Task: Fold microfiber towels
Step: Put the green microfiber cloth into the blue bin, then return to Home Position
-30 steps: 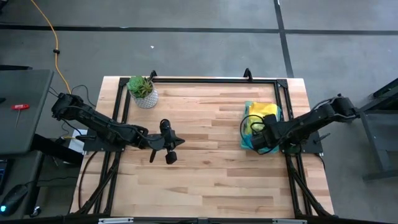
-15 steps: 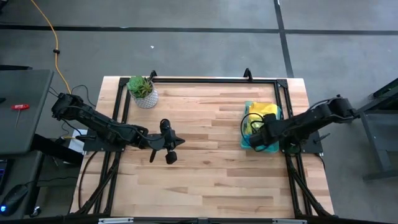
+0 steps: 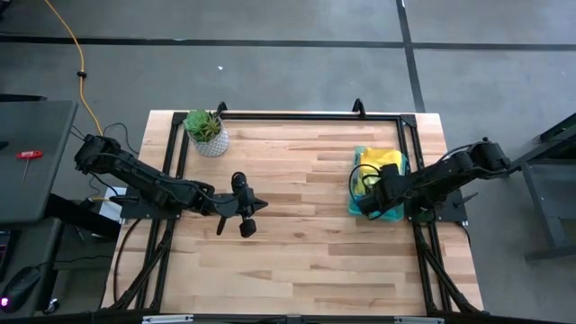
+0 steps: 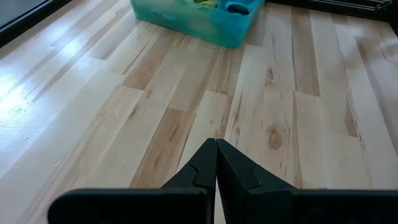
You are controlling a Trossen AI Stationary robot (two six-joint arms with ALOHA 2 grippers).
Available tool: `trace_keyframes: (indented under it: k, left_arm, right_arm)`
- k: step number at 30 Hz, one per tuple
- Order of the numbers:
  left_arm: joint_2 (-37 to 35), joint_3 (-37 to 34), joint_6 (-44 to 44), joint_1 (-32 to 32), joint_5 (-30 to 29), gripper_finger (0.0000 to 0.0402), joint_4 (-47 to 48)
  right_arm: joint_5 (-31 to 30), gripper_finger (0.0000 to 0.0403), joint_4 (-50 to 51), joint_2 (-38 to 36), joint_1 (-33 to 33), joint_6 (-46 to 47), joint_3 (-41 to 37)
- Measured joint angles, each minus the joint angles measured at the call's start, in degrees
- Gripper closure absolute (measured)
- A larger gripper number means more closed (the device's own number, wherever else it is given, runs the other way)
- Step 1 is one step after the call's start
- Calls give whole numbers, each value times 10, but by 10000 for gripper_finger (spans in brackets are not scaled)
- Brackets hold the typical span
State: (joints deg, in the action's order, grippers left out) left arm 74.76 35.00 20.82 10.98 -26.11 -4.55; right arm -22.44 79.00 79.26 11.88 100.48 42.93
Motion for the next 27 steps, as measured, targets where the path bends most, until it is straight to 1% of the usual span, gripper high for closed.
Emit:
trace_keyframes:
  k: [2,4,7,14,16,19,22,24,27]
  left_arm:
    - [0,0,0,0,0,401,0]
    - [0,0,0,0,0,401,0]
    - [0,0,0,0,-1,401,0]
    - [0,0,0,0,-1,402,-1]
    - [0,0,0,0,-1,401,-1]
    - [0,0,-1,0,-1,402,-1]
    - [0,0,-10,0,-2,402,-2]
    - [0,0,-16,0,-2,402,-3]
    - [0,0,-17,0,-2,402,-12]
  right_arm:
    - [-17,260,34,-1,0,3,6]
    - [-23,238,76,-1,1,34,17]
    - [-52,217,110,-5,10,51,44]
    - [-123,210,110,-8,26,45,87]
    - [-149,210,104,-8,34,30,95]
    - [-218,210,37,-8,50,-33,98]
    - [-282,210,-81,-9,64,-148,96]
    - [-297,210,-175,-9,68,-243,93]
    - [-287,210,-331,-9,64,-400,87]
